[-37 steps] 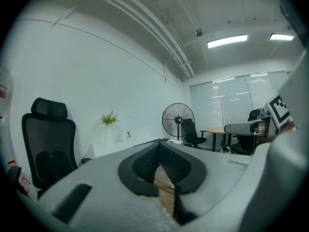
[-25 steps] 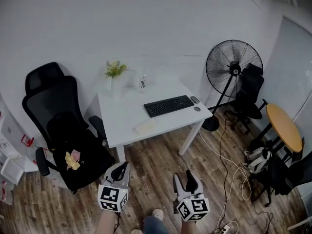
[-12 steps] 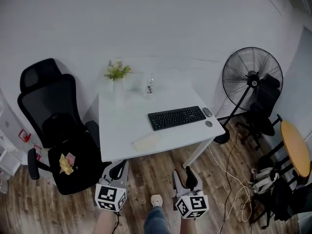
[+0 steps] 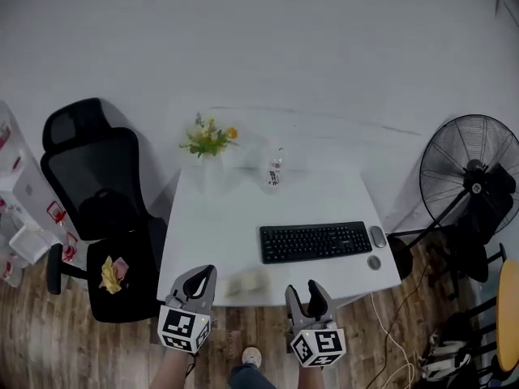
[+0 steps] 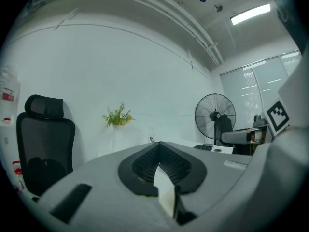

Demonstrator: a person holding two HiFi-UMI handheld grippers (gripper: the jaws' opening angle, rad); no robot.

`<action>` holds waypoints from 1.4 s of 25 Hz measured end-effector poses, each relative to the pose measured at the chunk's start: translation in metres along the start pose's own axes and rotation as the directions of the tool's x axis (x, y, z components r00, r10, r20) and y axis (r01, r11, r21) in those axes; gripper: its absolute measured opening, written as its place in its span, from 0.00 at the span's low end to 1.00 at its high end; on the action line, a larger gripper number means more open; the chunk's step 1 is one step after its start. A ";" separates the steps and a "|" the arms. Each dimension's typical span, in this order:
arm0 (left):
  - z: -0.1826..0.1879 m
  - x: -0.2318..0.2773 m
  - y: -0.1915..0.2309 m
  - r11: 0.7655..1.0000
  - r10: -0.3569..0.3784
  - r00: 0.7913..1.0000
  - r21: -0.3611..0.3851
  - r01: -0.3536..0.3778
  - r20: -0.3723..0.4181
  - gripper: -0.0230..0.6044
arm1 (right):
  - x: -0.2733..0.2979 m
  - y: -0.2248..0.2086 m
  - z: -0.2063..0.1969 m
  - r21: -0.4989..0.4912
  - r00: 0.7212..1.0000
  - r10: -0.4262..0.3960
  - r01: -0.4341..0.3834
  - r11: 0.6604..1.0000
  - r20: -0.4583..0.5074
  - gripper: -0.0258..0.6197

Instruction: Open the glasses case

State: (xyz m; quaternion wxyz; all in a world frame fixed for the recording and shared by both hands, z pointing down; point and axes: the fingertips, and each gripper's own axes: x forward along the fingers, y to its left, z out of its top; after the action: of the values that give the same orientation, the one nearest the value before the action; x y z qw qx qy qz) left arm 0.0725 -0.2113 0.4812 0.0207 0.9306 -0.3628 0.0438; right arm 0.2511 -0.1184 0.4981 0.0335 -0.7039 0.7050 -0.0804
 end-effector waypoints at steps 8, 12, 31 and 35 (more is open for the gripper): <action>0.007 0.057 0.026 0.990 0.138 0.990 -0.018 -0.138 -0.003 0.05 | 0.093 -0.033 0.002 0.009 0.987 0.150 -0.149 0.989 -0.051 0.37; 0.004 0.067 0.040 0.984 0.177 0.984 -0.020 -0.177 -0.020 0.05 | 0.121 -0.025 -0.006 0.015 0.973 0.215 -0.215 0.977 -0.085 0.37; 0.007 0.073 0.060 0.982 0.187 0.982 -0.024 -0.188 -0.032 0.05 | 0.141 0.051 -0.067 -0.288 0.671 0.518 -0.717 0.634 -0.531 0.37; 0.009 0.070 0.059 0.984 0.178 0.984 -0.018 -0.179 -0.026 0.05 | 0.125 0.066 -0.095 -0.367 0.526 0.494 -0.846 0.388 -0.692 0.37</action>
State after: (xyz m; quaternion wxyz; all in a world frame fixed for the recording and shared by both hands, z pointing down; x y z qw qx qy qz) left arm 0.0847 -0.3026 0.4791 0.0307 0.8934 -0.4450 0.0531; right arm 0.1697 -0.2367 0.5896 -0.3649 -0.2564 0.8945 0.0313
